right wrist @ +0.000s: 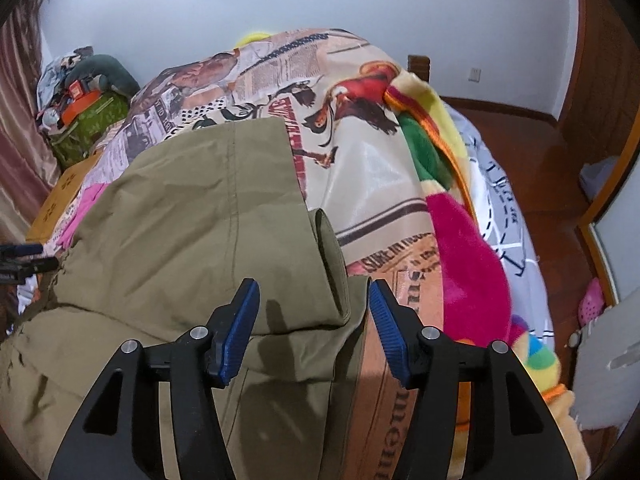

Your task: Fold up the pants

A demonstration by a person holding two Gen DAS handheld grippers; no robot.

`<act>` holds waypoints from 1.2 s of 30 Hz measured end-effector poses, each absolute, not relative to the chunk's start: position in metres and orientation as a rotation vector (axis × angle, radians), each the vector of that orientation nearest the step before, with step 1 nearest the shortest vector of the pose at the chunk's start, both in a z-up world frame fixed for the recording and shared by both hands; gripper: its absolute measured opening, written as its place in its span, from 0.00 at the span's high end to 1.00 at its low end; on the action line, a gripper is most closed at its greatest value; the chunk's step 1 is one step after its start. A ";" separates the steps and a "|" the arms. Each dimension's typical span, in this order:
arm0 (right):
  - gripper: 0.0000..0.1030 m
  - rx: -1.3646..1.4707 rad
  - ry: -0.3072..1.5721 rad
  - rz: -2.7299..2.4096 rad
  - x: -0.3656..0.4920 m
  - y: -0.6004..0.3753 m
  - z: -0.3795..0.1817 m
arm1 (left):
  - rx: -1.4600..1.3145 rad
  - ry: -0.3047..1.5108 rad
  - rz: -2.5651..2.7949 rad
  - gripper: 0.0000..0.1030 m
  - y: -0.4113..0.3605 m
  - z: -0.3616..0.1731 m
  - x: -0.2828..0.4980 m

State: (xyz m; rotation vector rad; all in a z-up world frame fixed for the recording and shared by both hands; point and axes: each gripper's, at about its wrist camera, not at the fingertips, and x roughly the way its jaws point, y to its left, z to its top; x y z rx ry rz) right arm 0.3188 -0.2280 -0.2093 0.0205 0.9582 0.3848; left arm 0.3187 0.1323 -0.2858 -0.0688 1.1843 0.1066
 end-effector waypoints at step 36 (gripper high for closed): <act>0.91 -0.140 1.048 0.340 0.327 -0.208 -0.239 | -0.064 1.165 0.180 0.00 0.152 -0.305 0.321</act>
